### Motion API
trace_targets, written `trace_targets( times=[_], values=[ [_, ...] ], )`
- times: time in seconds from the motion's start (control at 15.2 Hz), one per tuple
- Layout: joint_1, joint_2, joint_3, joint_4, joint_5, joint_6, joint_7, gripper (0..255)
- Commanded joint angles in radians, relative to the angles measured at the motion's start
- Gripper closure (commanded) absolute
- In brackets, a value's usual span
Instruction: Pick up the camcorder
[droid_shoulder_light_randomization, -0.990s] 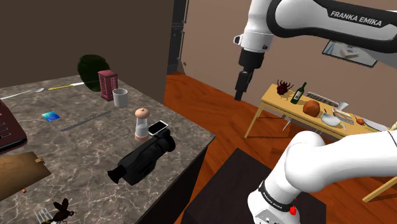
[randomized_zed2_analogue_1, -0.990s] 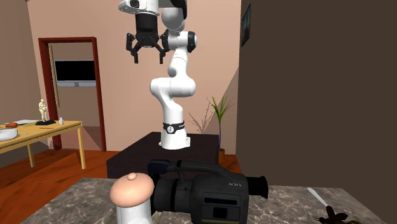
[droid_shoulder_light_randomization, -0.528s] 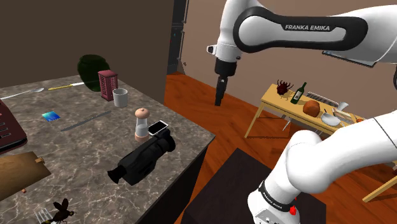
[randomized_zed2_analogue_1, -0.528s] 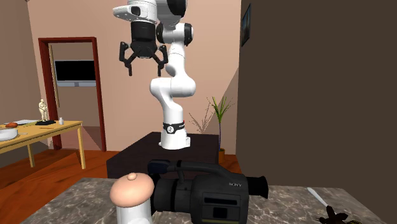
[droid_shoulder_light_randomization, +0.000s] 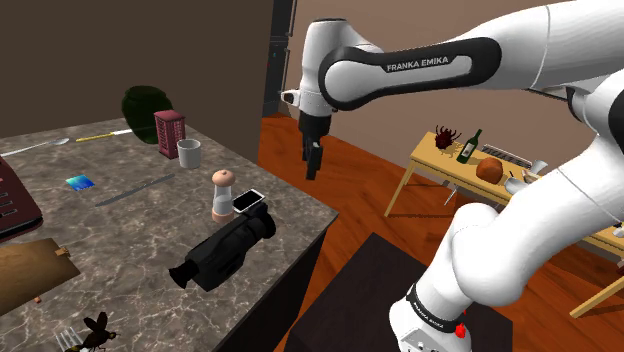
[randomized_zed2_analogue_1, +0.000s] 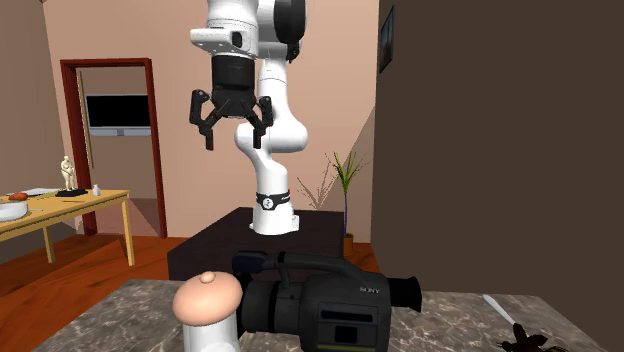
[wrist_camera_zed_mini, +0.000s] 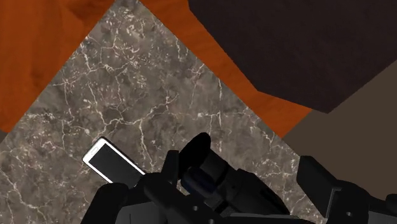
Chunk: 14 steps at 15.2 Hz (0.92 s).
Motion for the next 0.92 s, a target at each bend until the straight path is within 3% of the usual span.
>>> trace_targets(
  times=[0.0,0.86],
  values=[
    [0.021,0.064,0.003,0.017,-0.001,0.053,-0.062,0],
    [0.136,0.43,0.087,0.164,-0.018,0.299,-0.393,0]
  ],
)
